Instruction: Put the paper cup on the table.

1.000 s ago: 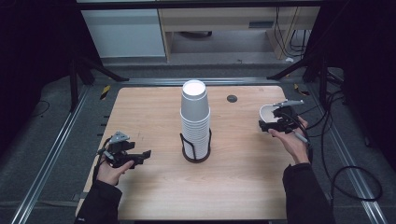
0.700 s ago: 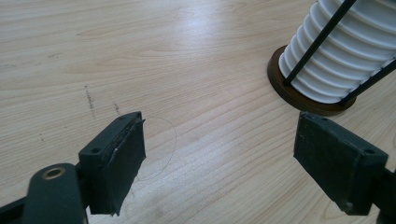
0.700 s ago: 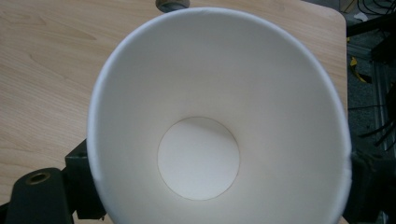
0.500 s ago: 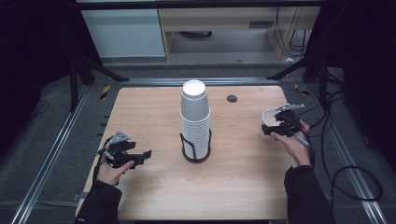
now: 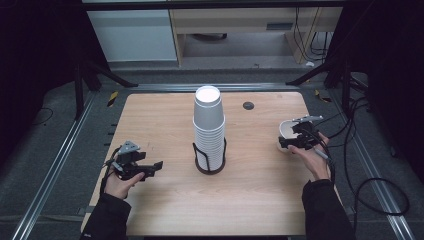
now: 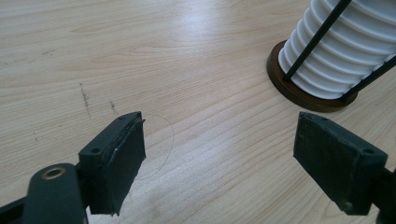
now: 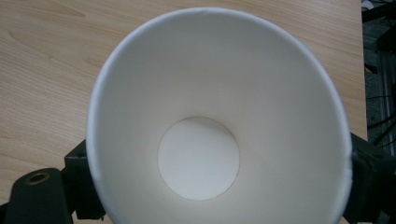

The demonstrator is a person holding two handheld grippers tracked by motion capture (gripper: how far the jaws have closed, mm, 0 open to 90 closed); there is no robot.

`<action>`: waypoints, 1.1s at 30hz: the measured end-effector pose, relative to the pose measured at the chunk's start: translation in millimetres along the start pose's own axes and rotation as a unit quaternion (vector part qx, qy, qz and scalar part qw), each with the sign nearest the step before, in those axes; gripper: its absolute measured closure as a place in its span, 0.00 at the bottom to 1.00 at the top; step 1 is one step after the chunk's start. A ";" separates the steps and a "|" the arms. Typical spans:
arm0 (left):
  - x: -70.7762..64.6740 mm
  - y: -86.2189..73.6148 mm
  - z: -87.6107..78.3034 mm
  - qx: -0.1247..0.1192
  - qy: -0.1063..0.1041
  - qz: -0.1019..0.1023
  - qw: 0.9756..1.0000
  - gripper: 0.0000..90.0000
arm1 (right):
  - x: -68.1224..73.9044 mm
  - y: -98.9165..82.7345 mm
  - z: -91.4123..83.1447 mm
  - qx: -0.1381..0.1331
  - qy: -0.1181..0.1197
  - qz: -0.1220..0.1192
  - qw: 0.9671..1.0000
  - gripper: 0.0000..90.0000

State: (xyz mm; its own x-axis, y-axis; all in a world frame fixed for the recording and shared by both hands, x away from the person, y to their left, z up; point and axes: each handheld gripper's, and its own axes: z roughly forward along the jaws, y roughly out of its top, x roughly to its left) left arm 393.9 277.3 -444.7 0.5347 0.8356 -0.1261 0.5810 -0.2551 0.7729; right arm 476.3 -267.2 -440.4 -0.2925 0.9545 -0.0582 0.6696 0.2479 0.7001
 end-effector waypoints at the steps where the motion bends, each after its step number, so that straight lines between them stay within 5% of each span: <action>1: 0.1 0.0 -0.1 0.000 0.000 0.000 1.000 0.18 | 0.5 0.1 0.2 0.000 0.000 -0.002 1.000 0.14; 15: 0.1 0.1 -0.6 -0.002 -0.002 0.001 1.000 0.18 | 7.7 -1.8 7.8 0.018 -0.006 -0.022 1.000 0.13; 33: 0.0 0.2 -0.7 -0.004 -0.007 0.002 1.000 0.17 | 8.8 -6.0 8.9 0.025 0.011 -0.014 1.000 0.06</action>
State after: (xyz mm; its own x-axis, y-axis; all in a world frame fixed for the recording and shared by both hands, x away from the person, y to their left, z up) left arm 393.6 277.5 -444.2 0.5453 0.8279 -0.1309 0.5740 -0.2551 0.7781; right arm 475.8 -258.8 -451.5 -0.3259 0.9434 -0.0620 0.6934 0.2831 0.6626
